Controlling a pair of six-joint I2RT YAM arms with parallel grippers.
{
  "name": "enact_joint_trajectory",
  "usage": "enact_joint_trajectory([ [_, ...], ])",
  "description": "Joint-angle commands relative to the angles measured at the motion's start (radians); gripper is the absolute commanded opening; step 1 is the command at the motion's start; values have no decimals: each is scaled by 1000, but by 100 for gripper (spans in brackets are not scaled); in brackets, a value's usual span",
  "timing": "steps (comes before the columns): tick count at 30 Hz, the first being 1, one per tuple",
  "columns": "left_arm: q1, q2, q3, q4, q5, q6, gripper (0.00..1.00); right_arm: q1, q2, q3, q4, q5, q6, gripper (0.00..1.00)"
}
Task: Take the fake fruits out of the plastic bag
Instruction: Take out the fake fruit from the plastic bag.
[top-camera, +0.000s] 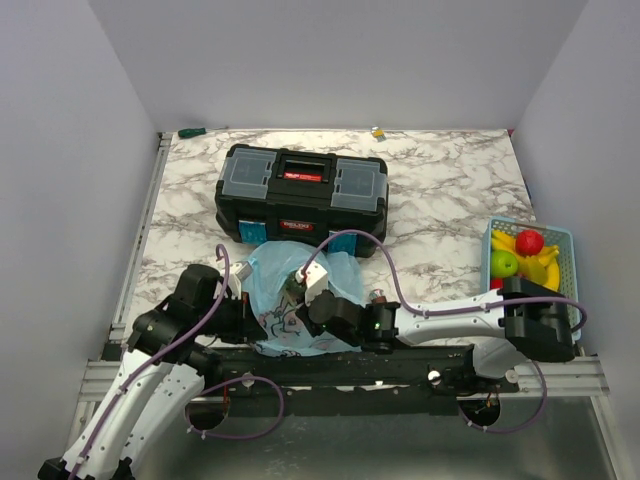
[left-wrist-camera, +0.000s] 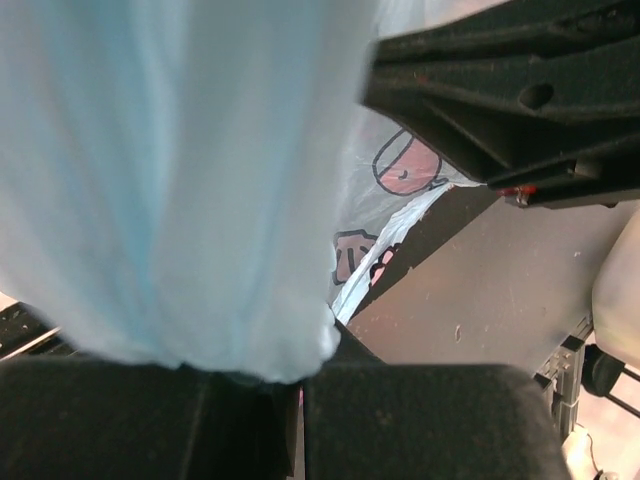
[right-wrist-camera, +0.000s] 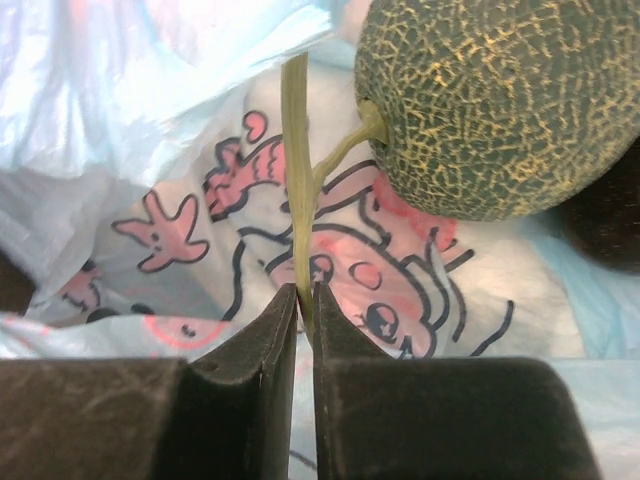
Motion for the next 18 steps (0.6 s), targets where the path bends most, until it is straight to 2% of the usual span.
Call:
enact_joint_trajectory([
  [1, -6, -2, -8, 9, 28, 19, 0, 0, 33, -8, 80, 197, 11, 17],
  [4, -6, -3, -8, 10, 26, 16, 0, 0, 61, -12, 136, 251, -27, 25],
  [11, -7, -1, -10, 9, 25, 16, 0, -1, 164, 20, 269, 283, -180, 29],
  [15, -7, -2, -10, 7, 23, 15, 0, -1, 188, 65, 214, 282, -205, 21],
  [18, -7, -8, -11, 9, 17, 10, 0, -1, 140, 32, 219, 249, -195, 8],
])
